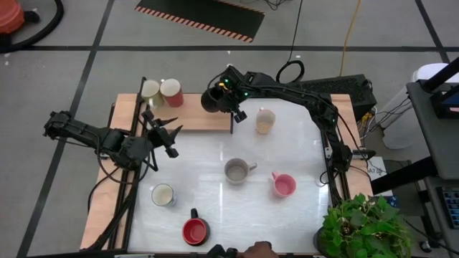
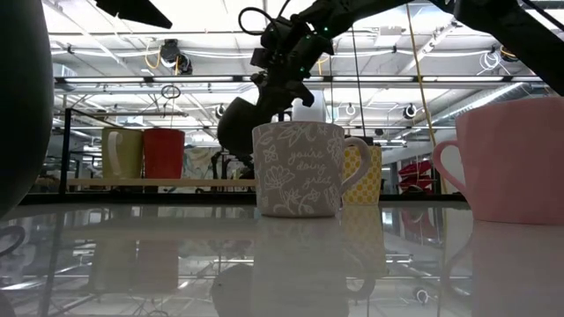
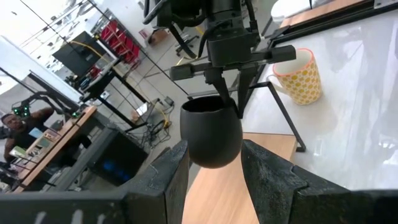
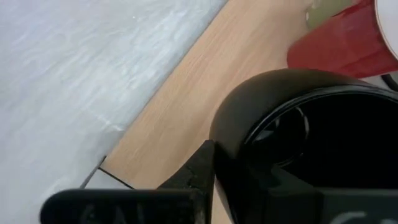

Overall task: Place coffee mugs
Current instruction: Put the black mug on the shelf

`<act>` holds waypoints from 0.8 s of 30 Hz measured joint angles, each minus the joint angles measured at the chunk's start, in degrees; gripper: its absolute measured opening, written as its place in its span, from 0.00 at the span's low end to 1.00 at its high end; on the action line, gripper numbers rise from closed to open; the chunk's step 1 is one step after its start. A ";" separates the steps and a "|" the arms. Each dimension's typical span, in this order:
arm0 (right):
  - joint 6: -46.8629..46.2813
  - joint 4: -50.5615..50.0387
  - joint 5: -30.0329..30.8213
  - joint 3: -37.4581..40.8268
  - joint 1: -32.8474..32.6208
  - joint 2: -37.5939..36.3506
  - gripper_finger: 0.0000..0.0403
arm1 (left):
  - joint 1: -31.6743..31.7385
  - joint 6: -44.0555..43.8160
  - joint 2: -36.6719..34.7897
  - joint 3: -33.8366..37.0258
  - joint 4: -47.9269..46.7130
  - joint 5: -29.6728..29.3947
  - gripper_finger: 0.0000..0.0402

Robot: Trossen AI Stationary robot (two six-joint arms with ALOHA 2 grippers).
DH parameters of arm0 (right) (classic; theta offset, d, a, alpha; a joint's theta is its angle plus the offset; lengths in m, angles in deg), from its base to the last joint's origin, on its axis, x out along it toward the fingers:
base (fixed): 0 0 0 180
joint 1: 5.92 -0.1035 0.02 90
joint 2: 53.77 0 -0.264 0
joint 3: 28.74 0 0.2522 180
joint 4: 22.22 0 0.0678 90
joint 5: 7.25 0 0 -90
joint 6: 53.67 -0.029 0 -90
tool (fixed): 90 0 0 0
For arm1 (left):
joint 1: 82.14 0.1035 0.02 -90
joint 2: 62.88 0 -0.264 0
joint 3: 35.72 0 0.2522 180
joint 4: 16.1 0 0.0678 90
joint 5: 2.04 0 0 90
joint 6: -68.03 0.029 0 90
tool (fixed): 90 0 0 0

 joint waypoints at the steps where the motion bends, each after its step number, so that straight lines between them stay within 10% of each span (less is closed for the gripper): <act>1: -0.13 0.00 0.00 0.11 0.00 0.00 0.09 | 0.00 -0.01 0.00 0.00 0.00 0.00 0.38; 24: -2.91 2.80 0.37 0.41 0.04 0.37 0.24 | 0.00 -0.17 0.00 0.01 -0.04 0.02 0.38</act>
